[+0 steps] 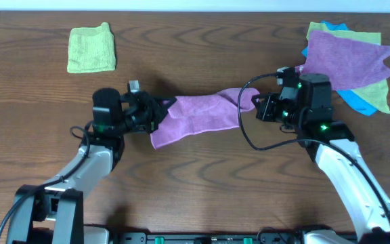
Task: Fold the cloth
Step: 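Lift the purple cloth with both grippers and stretch it toward the back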
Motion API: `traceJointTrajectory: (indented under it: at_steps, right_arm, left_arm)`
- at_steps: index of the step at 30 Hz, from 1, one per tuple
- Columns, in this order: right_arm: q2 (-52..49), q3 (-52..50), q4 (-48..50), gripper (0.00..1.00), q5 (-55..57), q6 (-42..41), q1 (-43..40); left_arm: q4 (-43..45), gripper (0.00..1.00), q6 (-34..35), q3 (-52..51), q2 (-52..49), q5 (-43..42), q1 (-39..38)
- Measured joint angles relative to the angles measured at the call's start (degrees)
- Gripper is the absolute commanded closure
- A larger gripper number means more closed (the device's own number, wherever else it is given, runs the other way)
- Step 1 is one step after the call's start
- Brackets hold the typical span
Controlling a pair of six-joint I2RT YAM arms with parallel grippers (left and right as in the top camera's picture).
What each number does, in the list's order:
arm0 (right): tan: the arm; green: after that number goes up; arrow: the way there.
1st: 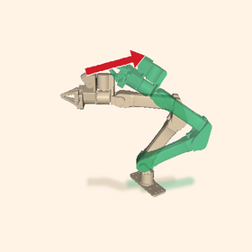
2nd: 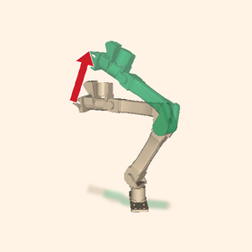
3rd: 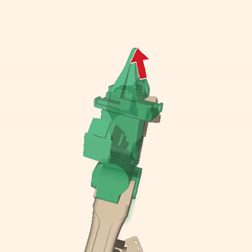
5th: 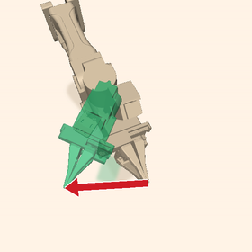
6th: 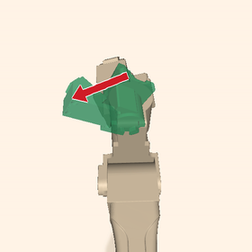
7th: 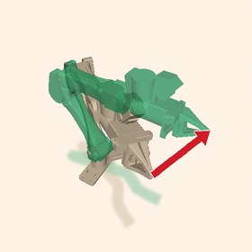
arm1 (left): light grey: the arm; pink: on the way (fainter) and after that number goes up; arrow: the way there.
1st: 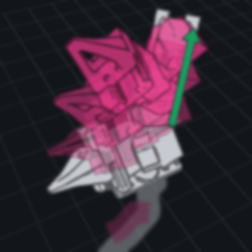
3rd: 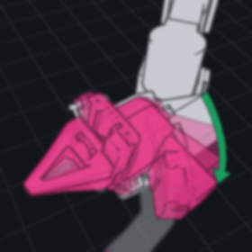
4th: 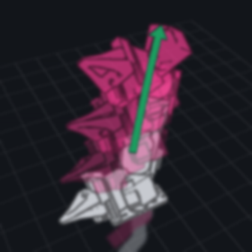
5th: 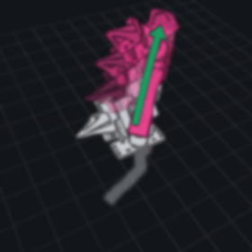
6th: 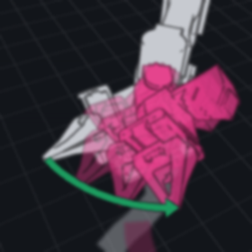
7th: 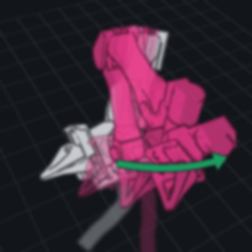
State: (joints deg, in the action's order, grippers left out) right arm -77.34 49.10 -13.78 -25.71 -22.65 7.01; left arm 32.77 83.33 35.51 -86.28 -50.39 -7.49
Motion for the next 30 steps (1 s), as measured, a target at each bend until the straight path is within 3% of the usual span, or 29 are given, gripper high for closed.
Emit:
traceJointTrajectory:
  at_steps: [10, 22, 30]
  right_arm:
    - [-3.3, 8.2, 3.4, 0.98, 3.0, -0.9, 0.0]
    - [-19.9, 26.2, 2.5, 0.98, 6.1, 0.9, 0.0]
    - [-20.9, 34.2, -0.8, 0.98, 9.8, 4.4, 0.0]
  left_arm:
    - [-2.9, 0.94, -4.2, 13.2, -7.3, 1.5, 1.9]
    - [-3.1, 0.94, -5.2, 36.5, -26.1, -0.5, 2.0]
    - [-3.0, 0.94, -5.2, 44.6, -30.6, -2.2, 2.0]
